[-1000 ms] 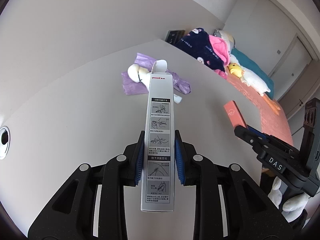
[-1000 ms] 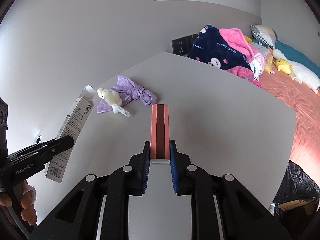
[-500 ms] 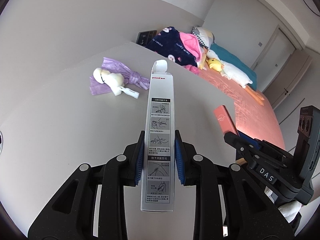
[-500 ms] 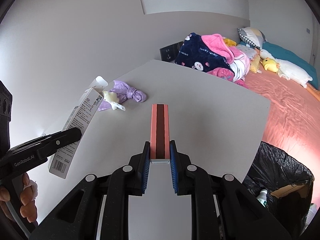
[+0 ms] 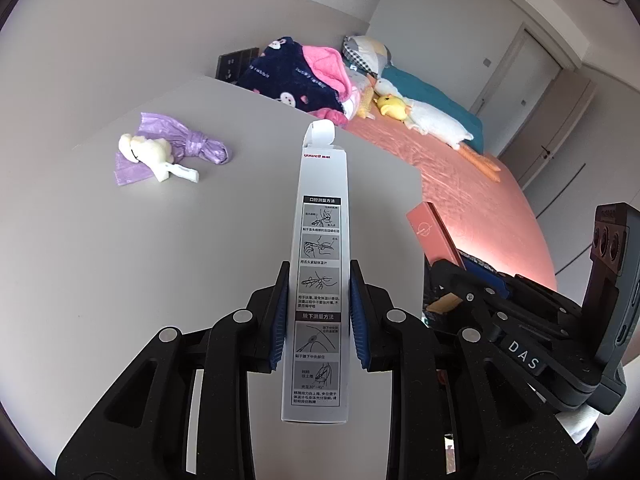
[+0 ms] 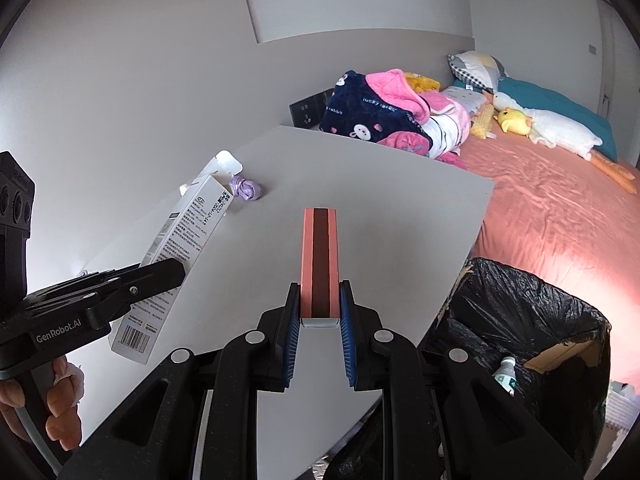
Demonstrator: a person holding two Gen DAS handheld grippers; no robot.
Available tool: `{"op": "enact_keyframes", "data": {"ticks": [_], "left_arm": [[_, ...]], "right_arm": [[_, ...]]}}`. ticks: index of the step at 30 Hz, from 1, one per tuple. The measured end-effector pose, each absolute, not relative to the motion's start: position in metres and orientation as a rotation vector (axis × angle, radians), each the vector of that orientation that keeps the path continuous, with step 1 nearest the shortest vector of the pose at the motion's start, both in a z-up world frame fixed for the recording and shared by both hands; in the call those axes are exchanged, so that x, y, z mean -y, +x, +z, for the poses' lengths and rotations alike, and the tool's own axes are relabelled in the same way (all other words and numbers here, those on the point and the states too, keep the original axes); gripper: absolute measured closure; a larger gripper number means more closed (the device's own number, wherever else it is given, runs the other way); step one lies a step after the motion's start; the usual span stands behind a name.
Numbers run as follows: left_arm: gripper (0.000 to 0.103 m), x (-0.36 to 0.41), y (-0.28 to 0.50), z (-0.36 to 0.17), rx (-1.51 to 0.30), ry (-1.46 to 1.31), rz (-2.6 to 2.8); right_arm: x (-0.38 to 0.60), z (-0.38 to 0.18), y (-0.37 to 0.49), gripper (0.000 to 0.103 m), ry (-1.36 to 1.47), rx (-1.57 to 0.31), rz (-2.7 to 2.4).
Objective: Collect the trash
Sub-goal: 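Carry both boxes over the trash bag and open both grippers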
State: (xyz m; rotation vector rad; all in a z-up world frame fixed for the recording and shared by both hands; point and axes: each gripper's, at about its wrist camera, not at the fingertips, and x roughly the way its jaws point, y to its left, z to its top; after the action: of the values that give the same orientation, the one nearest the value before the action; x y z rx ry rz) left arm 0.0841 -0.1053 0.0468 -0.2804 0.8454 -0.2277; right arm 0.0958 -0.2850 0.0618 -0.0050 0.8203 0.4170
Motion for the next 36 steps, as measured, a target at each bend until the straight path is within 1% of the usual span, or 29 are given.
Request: {"op": "enact_keyframes", "data": {"ticks": [13,27,36], "left_arm": [[0.076,0.153,0.09,0.049,-0.858,-0.24,-0.322],[0.076,0.218,0.096,0.055,-0.863,-0.185,-0.508],[0.076,0.25,0.1,0.048,-0.899,-0.178,-0.605]], "right_arm": [[0.328,0.062,0.084,0.083,0.035,-0.812,0.339],[0.404,0.073,0.072,0.083,0.11,-0.775,0.196],[0.444,0.078,0.063,0.083,0.145,-0.758,0.108]]}}
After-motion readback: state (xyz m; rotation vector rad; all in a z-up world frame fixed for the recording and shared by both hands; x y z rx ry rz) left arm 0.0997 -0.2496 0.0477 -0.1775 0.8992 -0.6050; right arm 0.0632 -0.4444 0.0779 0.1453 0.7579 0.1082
